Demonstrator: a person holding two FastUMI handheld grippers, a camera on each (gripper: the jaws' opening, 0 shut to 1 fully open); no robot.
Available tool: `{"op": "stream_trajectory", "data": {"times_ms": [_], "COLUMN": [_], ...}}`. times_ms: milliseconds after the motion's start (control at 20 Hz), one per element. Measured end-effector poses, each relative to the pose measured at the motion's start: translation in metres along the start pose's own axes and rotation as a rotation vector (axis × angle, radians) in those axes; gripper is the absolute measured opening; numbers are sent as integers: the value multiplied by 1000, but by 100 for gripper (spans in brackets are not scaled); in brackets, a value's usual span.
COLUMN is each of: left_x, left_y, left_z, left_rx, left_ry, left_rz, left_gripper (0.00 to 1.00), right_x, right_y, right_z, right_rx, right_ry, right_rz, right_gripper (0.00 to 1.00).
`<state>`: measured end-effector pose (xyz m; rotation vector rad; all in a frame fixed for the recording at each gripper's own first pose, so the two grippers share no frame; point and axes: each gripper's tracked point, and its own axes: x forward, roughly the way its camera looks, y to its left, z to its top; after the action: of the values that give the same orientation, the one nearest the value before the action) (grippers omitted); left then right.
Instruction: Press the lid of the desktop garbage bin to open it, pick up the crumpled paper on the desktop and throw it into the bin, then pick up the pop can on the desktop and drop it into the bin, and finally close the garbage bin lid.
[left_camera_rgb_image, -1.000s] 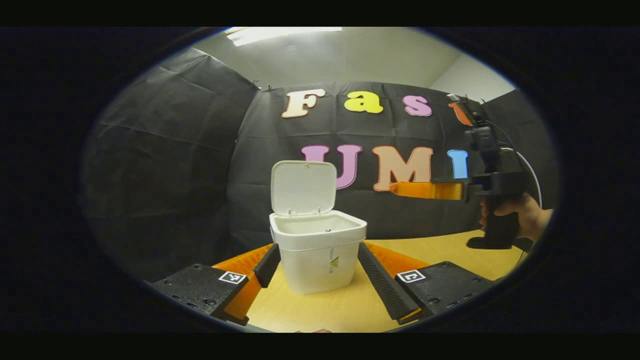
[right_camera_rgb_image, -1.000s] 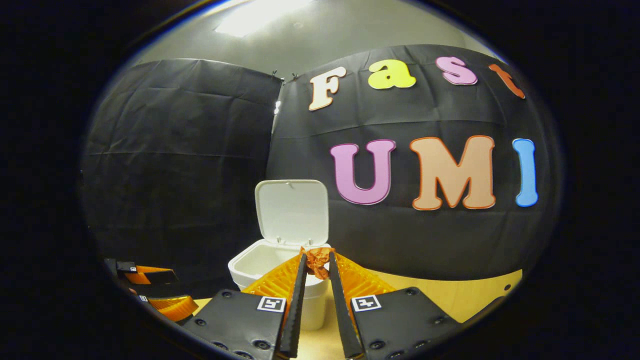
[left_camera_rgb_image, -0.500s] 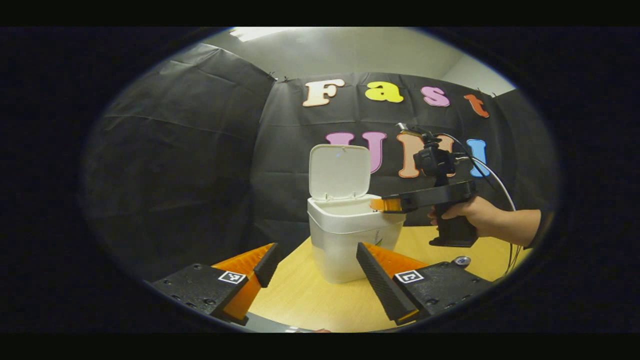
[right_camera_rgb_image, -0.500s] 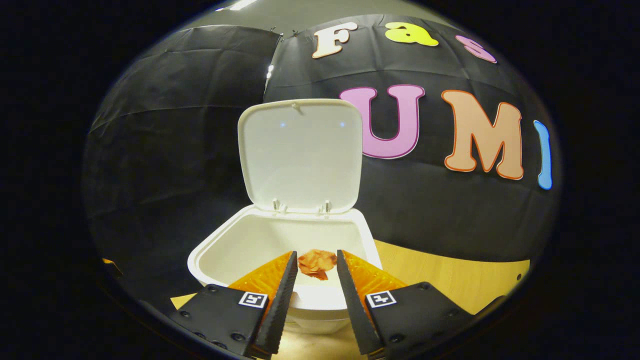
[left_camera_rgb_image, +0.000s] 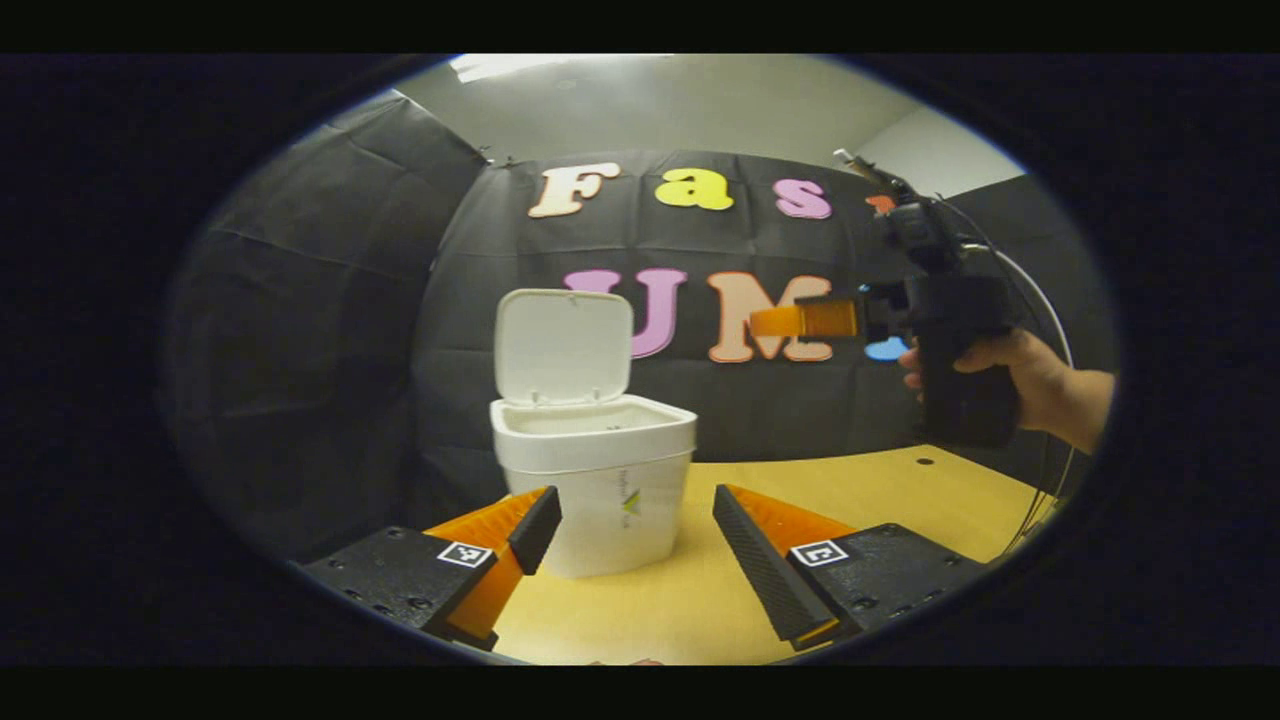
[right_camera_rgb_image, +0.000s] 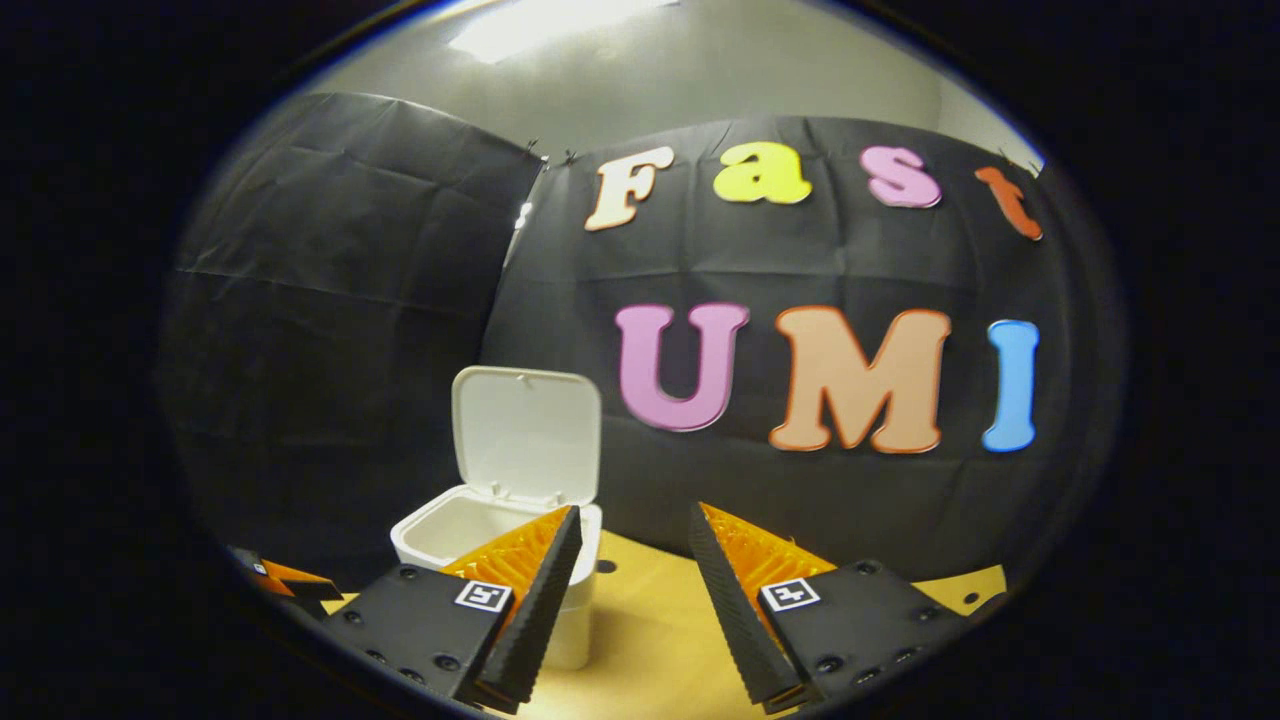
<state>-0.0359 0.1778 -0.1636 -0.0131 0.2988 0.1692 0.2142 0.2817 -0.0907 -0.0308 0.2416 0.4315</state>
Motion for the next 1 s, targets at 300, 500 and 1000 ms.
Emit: {"op": "stream_trajectory", "data": {"times_ms": [300,500,1000], "left_x": [15,33,88], "left_y": [-122,-164,-181], "left_z": [-51,-104,-220], "left_rx": [12,27,29], "left_ry": [46,95,292], "left_rz": [-172,-165,-24], "left_gripper": [92,94,95], "right_x": [-136,-216,-307], "right_y": [-144,-213,-305], "right_z": [13,-9,-60], "right_rx": [-35,-18,-92], "right_ry": [-100,-76,88], "right_rz": [-269,-409,-579], "right_gripper": [96,96,96]}}
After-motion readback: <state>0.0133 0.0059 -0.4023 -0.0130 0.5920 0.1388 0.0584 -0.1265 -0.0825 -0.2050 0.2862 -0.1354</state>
